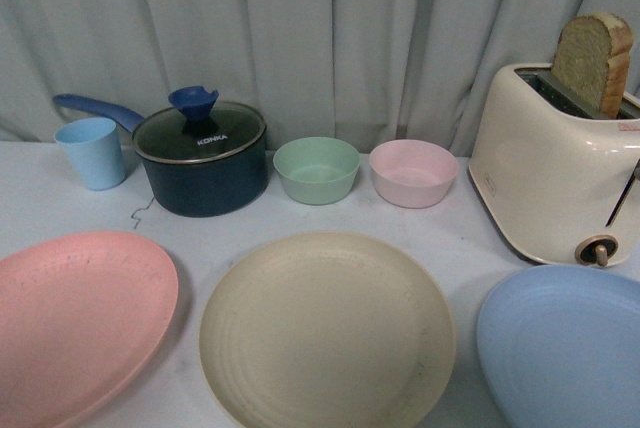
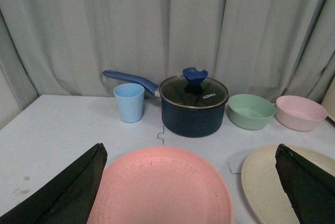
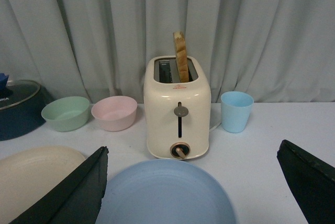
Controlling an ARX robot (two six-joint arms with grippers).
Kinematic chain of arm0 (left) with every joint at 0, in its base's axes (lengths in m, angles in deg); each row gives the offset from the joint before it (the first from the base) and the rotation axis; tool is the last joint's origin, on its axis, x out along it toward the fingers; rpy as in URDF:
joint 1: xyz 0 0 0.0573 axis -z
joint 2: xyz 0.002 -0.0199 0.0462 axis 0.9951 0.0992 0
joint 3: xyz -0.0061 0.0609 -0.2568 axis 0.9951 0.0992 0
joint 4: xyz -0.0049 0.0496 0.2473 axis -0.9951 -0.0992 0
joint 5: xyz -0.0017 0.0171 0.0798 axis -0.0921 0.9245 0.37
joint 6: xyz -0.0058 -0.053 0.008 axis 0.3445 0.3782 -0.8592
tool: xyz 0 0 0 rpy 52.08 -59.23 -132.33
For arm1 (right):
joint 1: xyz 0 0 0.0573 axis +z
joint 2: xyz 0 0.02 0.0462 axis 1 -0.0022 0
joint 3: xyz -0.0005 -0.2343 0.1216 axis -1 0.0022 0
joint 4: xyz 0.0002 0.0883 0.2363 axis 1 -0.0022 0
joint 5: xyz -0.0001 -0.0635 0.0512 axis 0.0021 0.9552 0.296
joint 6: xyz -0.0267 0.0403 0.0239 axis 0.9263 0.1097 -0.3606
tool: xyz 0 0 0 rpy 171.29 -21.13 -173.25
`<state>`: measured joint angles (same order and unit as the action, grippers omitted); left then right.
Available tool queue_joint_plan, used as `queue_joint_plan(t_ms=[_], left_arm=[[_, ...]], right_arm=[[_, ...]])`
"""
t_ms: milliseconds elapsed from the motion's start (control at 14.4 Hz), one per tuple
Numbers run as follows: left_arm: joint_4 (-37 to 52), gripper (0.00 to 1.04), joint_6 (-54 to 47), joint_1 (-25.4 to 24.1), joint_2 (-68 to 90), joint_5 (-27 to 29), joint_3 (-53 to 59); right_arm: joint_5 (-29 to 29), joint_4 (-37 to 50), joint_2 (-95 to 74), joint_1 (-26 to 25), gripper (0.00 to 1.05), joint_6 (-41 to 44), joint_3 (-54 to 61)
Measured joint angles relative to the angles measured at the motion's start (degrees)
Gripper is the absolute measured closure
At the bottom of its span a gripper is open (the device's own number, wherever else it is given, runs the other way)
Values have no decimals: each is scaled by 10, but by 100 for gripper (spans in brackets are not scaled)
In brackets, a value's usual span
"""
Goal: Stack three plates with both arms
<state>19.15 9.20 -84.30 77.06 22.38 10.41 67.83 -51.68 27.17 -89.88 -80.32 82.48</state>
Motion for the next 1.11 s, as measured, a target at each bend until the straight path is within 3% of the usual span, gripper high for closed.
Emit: queue_joint_plan(t_ms=[1109], left_arm=[[0, 7, 0, 0, 0, 0, 0]], right_arm=[[0, 0, 0, 0, 6, 0, 0]])
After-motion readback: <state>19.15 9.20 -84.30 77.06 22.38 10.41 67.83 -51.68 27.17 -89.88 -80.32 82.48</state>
